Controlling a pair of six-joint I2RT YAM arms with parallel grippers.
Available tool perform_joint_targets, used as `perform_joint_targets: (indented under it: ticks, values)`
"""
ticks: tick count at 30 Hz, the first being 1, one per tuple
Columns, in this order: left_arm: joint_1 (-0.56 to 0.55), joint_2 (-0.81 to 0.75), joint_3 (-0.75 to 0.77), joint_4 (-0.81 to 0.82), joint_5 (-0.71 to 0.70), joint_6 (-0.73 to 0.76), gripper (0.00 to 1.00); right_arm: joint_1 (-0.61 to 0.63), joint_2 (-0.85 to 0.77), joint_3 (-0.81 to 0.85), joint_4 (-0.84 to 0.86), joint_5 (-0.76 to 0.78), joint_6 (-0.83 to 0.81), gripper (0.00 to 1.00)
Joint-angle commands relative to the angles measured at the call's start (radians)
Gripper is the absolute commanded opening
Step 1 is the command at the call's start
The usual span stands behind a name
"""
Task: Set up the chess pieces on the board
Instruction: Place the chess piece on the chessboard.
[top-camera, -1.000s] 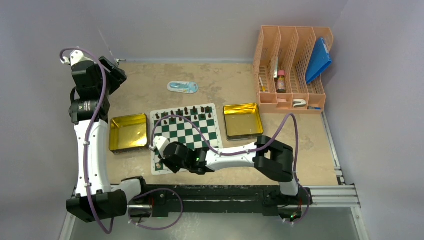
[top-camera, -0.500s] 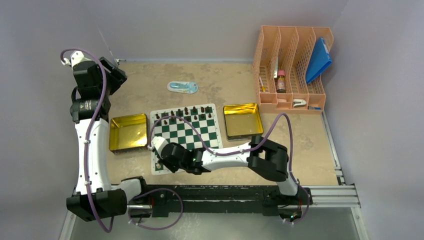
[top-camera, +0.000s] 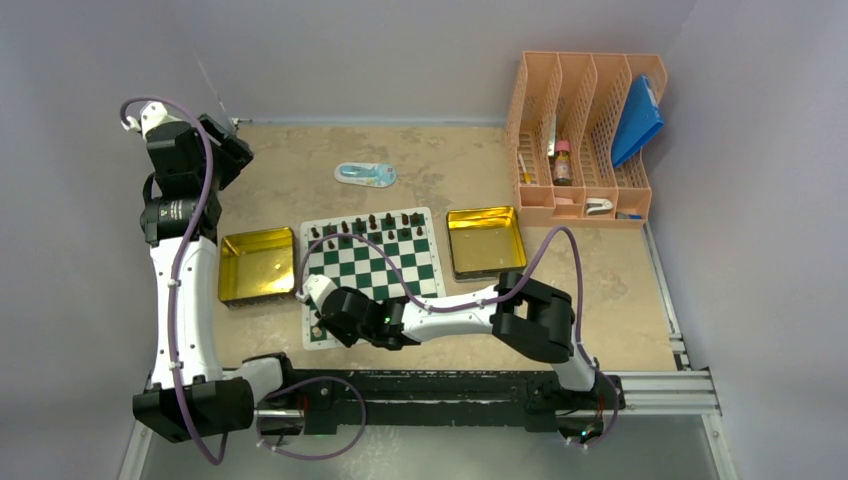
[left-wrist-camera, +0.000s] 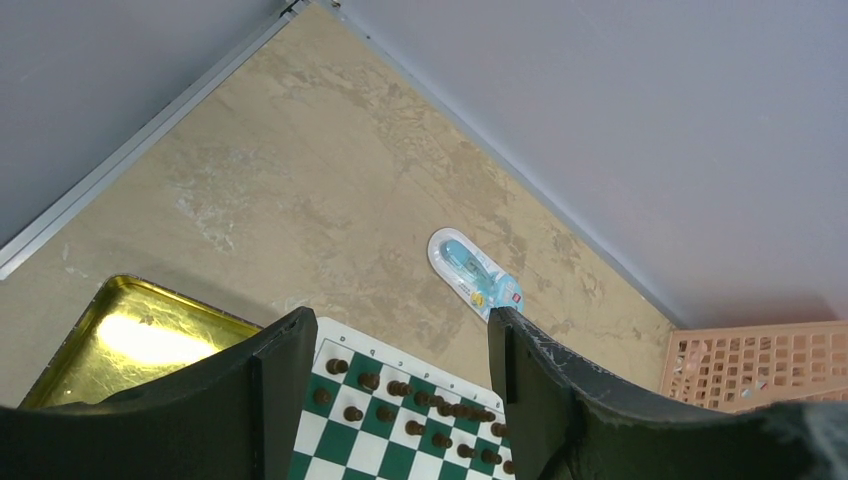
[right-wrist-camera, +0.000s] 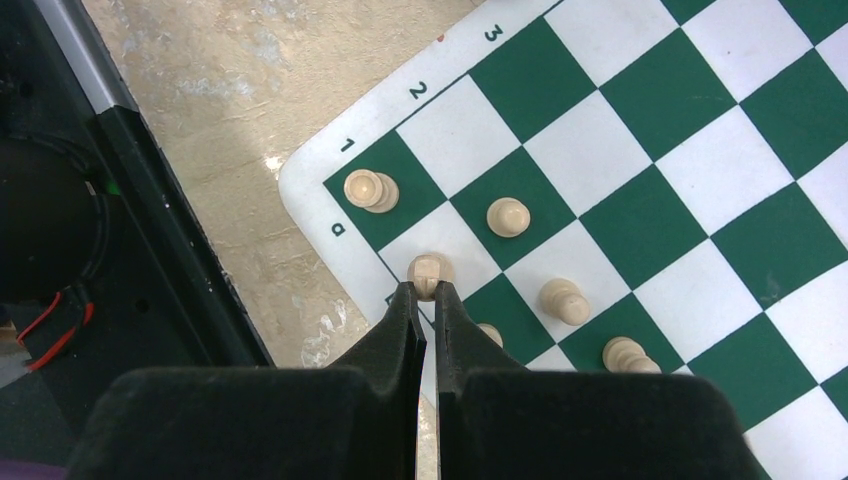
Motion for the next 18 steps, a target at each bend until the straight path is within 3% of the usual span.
perform_joint_targets:
  ticks: [1, 7, 18]
  values:
    - [0.009, -0.001, 0.004, 0.038, -0.018, -0.012, 0.63, 0.003, -0.007, 0.045, -0.006, 0.015, 0.021, 0.01]
    - [0.007, 0.003, -0.01, 0.036, -0.024, -0.016, 0.63, 0.003, -0.013, 0.047, -0.009, 0.023, 0.03, 0.23]
    - [0.007, 0.032, -0.044, -0.072, -0.136, -0.173, 0.57, 0.003, -0.104, 0.041, -0.022, 0.015, 0.055, 0.4]
